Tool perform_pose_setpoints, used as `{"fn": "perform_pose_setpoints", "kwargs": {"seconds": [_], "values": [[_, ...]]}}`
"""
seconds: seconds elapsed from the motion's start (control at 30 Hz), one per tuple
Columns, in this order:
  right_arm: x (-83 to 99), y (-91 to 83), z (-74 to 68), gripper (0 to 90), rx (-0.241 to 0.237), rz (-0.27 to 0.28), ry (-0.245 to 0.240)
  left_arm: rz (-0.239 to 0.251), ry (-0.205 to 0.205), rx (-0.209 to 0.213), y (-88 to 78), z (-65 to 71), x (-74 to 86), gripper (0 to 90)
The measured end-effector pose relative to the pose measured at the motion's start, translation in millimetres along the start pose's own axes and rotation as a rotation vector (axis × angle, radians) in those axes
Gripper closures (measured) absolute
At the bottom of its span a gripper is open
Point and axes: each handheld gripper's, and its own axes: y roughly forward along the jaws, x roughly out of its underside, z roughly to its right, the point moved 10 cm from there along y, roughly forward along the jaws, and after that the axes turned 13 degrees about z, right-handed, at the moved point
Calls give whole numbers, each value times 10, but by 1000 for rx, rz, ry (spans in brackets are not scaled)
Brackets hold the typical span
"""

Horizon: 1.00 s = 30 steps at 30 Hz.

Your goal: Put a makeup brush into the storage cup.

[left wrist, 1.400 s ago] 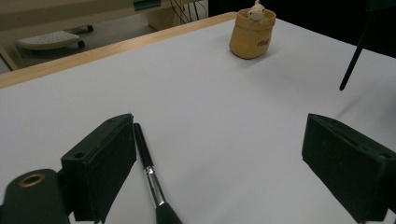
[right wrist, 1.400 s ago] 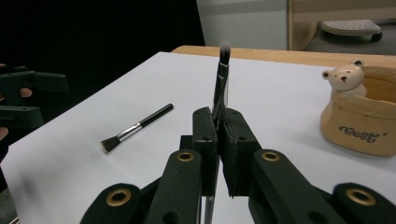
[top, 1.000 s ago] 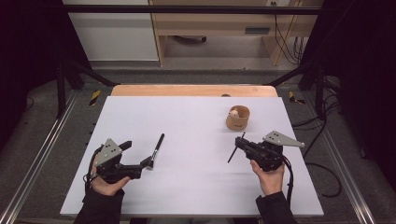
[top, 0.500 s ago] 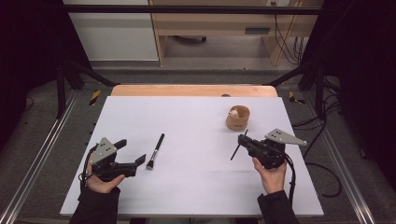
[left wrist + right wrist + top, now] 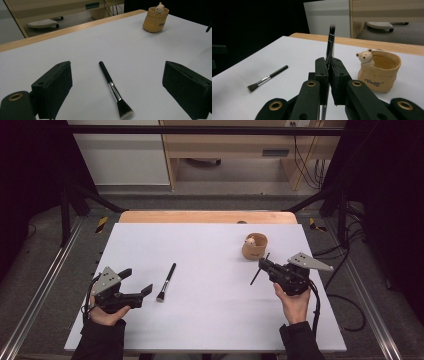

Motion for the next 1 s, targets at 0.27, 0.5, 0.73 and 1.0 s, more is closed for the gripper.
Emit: {"fn": "perform_pose_setpoints", "kwargs": {"seconds": [0.27,0.5,0.73,1.0], "values": [[-104,107,93,852,40,7,-22,-18,1,2,10,-8,28,68],[-157,246,190,852,82,0,-40,-31,8,5,24,3,48,65],[-242,360,273,852,115,3,-65,-33,7,6,27,8,48,63],[-332,436,404,852,162,11,-83,-33,10,6,28,15,46,64]]}}
